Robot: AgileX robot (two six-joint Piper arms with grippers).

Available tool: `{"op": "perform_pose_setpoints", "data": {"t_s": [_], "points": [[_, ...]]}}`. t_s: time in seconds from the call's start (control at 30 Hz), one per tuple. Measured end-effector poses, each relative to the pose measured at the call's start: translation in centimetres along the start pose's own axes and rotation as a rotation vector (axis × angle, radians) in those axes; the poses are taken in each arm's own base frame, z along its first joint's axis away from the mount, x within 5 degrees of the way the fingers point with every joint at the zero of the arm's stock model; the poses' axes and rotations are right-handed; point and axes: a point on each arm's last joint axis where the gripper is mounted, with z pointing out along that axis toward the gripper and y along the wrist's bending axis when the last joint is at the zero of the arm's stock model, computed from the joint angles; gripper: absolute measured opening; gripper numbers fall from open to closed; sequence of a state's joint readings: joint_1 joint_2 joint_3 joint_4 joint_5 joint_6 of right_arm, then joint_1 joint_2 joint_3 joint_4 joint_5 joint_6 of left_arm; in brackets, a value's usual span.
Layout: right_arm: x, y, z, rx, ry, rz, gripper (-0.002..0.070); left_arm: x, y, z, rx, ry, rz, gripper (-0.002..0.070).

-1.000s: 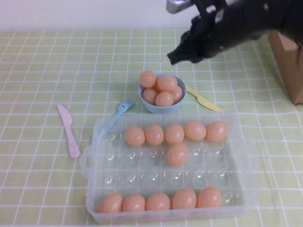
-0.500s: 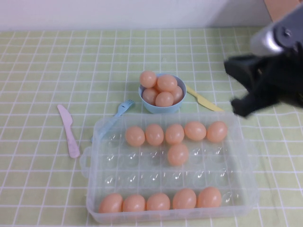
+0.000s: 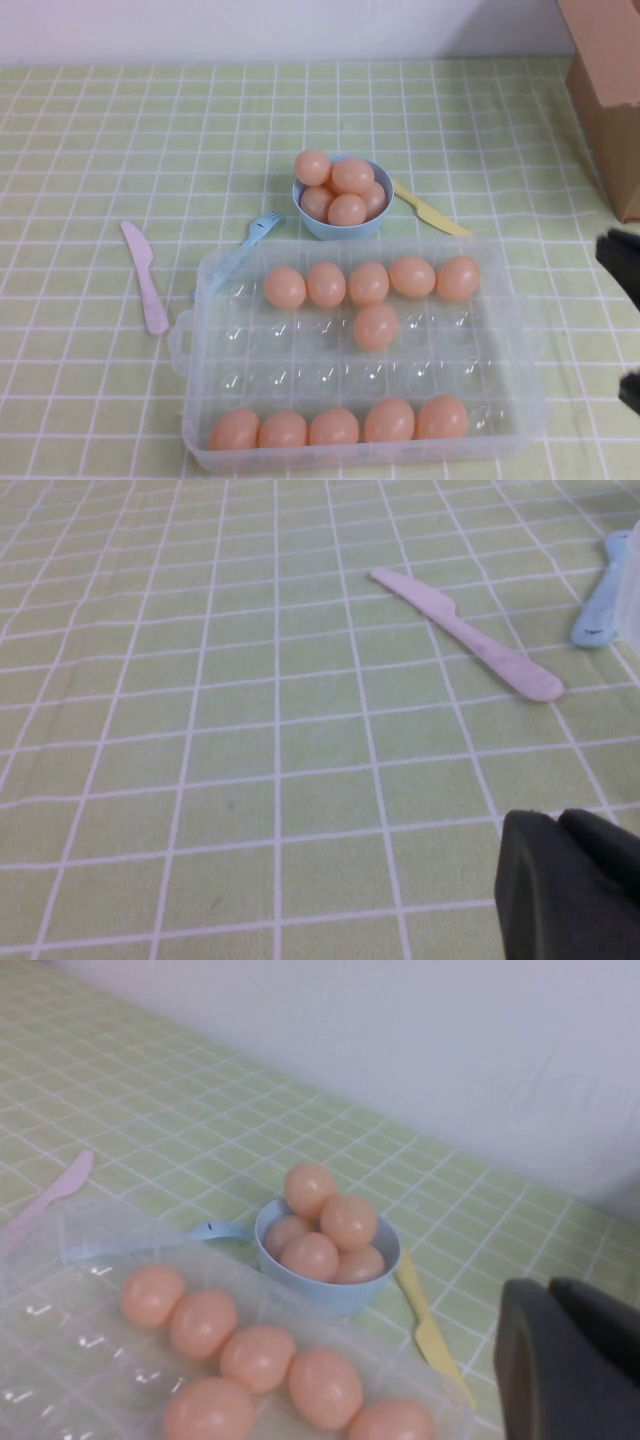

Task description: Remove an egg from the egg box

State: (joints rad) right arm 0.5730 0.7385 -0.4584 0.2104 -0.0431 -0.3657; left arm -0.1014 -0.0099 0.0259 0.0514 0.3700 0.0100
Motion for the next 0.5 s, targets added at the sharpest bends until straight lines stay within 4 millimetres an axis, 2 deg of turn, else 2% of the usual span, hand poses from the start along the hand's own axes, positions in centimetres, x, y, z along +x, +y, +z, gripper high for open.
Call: {"op": "perform_pose_setpoints", "data": {"t_s": [0.07,0.27,0.5], "points": [[1.6,0.1,-0.8,0.015,-0.018,0.008,-0.0017,0.0,0.0,0.0,0.000,0.000,0.000,-0.0005],[4.6,0.2,-3.3,0.059,-0.064,0.082,-0.0017,0.0,0.0,0.0,0.000,0.000,0.000,-0.0005],[7.8,-1.4,-6.2,0.299,-0.116,0.116,-0.0017,0.0,0.0,0.0,0.000,0.000,0.000,-0.0005]]}}
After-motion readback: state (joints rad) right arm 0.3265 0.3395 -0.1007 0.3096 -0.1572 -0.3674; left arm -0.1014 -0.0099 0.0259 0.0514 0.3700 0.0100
